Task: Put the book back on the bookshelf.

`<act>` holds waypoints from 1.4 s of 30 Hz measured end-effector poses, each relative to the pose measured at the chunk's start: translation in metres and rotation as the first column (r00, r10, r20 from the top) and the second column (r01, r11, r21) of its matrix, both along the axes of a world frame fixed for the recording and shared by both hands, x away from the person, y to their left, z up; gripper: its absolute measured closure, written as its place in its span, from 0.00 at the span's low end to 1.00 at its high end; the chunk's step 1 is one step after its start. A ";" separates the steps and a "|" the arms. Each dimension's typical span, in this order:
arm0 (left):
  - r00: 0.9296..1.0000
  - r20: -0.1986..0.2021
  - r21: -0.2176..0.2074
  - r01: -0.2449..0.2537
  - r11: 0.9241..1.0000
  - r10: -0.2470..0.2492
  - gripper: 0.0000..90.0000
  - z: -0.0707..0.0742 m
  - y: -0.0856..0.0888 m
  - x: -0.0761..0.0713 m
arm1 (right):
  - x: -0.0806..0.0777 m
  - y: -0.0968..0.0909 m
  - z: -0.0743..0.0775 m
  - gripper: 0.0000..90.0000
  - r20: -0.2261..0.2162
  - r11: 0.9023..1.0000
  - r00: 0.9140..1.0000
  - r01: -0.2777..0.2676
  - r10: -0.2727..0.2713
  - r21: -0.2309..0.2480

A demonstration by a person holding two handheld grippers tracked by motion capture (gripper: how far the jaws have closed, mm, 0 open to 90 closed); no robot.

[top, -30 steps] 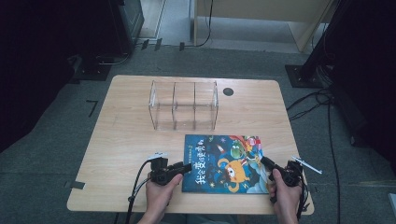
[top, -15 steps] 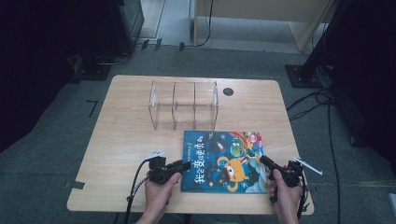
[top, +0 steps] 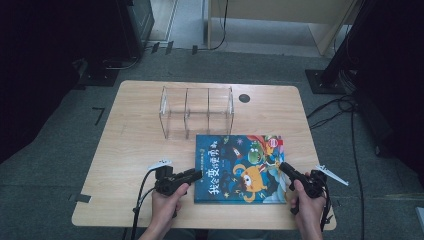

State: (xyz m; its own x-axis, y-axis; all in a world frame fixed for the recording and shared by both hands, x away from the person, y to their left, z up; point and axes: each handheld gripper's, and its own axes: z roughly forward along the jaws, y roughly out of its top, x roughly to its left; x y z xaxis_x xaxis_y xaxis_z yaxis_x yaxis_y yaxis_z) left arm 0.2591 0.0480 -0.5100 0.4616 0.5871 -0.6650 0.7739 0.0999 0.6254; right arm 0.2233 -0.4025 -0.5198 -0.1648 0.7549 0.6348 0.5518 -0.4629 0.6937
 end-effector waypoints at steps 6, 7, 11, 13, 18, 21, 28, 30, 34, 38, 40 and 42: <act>0.998 0.051 -0.020 0.039 0.999 -0.038 0.62 0.003 0.002 -0.003 | -0.003 0.000 0.005 0.80 0.060 1.000 0.998 -0.018 0.019 -0.008; 0.997 0.060 -0.022 0.052 0.998 -0.051 0.62 0.004 0.001 -0.003 | -0.003 0.000 0.006 0.80 0.071 1.000 0.997 -0.026 0.027 -0.006; 0.994 0.094 0.024 0.053 0.998 -0.055 0.58 0.007 -0.004 -0.005 | -0.005 0.001 0.009 0.80 0.097 0.999 0.994 -0.043 0.044 -0.015; 0.994 0.093 0.027 0.050 0.998 -0.053 0.58 0.007 -0.005 -0.004 | -0.006 0.001 0.008 0.80 0.095 0.999 0.995 -0.042 0.042 -0.006; 0.995 0.073 0.036 0.065 0.997 -0.067 0.60 0.002 -0.007 0.001 | -0.004 0.002 0.007 0.81 0.090 0.999 0.995 -0.031 0.033 -0.021; 0.996 0.054 0.040 0.069 0.997 -0.071 0.62 -0.001 -0.009 0.004 | -0.003 0.003 0.006 0.84 0.076 0.999 0.997 -0.019 0.023 -0.042; 0.987 0.017 0.045 0.157 0.987 -0.158 0.69 -0.006 -0.016 0.005 | 0.002 0.005 0.007 0.84 0.079 0.999 0.997 -0.016 0.020 -0.048; 0.985 0.011 0.031 0.172 0.985 -0.172 0.71 -0.007 -0.016 0.005 | 0.005 0.006 0.009 0.84 0.080 0.998 0.997 -0.007 0.012 -0.064; 0.979 -0.008 -0.018 0.202 0.979 -0.202 0.78 -0.006 -0.016 0.005 | 0.011 0.006 0.011 0.83 0.084 0.997 0.996 0.017 -0.011 -0.073; 0.979 -0.042 -0.109 0.193 0.975 -0.198 0.85 -0.003 -0.015 0.004 | 0.018 0.008 0.013 0.82 0.084 0.992 0.996 0.040 -0.030 -0.116; 0.981 -0.049 -0.145 0.180 0.973 -0.189 0.88 0.001 -0.016 0.003 | 0.020 0.012 0.014 0.81 0.083 0.985 0.996 0.057 -0.045 -0.160; 0.983 -0.055 -0.170 0.162 0.972 -0.174 0.91 0.007 -0.018 0.002 | 0.020 0.016 0.015 0.73 0.074 0.977 0.996 0.062 -0.048 -0.205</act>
